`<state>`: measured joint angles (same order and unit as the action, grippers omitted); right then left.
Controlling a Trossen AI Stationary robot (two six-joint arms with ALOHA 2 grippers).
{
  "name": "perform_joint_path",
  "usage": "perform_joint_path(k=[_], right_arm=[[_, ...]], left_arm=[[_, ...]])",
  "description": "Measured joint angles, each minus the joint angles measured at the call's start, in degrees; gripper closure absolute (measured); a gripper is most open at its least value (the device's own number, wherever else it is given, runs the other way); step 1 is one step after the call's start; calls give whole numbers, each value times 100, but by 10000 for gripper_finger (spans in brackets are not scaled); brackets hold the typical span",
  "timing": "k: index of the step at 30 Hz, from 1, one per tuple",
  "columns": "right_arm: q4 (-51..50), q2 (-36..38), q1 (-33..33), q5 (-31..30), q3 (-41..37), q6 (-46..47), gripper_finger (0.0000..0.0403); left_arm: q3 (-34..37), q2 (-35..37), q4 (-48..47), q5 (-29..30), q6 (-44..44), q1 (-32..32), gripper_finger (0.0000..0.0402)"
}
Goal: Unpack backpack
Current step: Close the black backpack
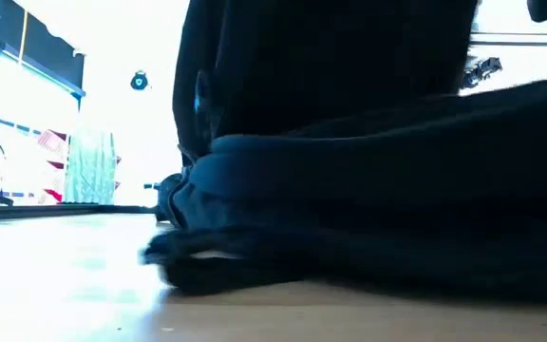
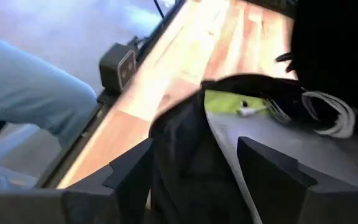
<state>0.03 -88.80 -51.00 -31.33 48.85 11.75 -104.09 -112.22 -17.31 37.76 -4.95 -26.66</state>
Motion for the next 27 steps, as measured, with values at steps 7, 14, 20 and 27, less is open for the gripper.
perform_joint_path(k=[7,14,20,27], right_arm=[[-1383,-54,-103,-44,764,460,187],[-283,-138,-397,1551,762,425,187],[566,-1143,-238,2099,738,112,187],[-498,-1708,134,1469,1197,371,187]], left_arm=[[14,-155,-186,-721,94,271,213],[-51,109,-2181,722,1284,189,202],[227,87,-3233,639,2466,345,218],[1218,92,-3478,-421,3323,834,229]])
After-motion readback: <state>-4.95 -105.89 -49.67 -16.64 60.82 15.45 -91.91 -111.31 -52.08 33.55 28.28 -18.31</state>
